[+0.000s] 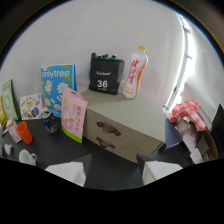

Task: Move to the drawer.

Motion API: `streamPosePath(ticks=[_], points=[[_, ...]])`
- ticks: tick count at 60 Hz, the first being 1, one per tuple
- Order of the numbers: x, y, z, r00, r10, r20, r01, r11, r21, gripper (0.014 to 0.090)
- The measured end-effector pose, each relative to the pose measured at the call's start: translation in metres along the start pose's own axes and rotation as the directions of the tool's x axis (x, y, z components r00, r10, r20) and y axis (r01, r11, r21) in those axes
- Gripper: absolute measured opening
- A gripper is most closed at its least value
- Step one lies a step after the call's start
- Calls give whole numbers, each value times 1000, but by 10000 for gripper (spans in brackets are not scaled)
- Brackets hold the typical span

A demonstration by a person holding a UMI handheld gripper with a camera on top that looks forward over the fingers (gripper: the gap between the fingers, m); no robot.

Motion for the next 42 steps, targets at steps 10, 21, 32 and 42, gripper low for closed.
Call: streamPosePath(ticks=[10,21,32,42], points=[[10,-6,38,1000,17,18,-17,1000,-10,858],[13,-6,54,999,32,39,-32,999,-23,860],[14,-5,58,998,39,47,-37,999,-31,859],[13,-6,59,998,35,50,-34,999,-31,859]])
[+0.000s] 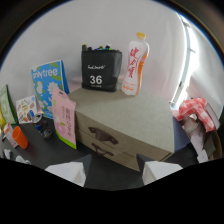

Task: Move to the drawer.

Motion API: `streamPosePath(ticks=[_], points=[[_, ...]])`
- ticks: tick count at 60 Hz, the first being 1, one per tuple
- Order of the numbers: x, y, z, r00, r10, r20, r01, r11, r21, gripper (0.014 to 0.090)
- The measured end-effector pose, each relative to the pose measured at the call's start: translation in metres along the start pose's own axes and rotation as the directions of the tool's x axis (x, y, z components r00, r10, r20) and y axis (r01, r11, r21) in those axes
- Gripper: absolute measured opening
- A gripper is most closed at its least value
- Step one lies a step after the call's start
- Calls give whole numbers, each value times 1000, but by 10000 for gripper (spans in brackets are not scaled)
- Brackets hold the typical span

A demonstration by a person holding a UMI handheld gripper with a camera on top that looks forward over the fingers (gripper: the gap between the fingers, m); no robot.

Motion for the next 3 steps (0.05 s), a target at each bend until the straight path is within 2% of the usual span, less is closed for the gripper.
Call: streamPosePath(ticks=[3], points=[[-1,0,0,1000,2,1,-2,1000,-1,860]])
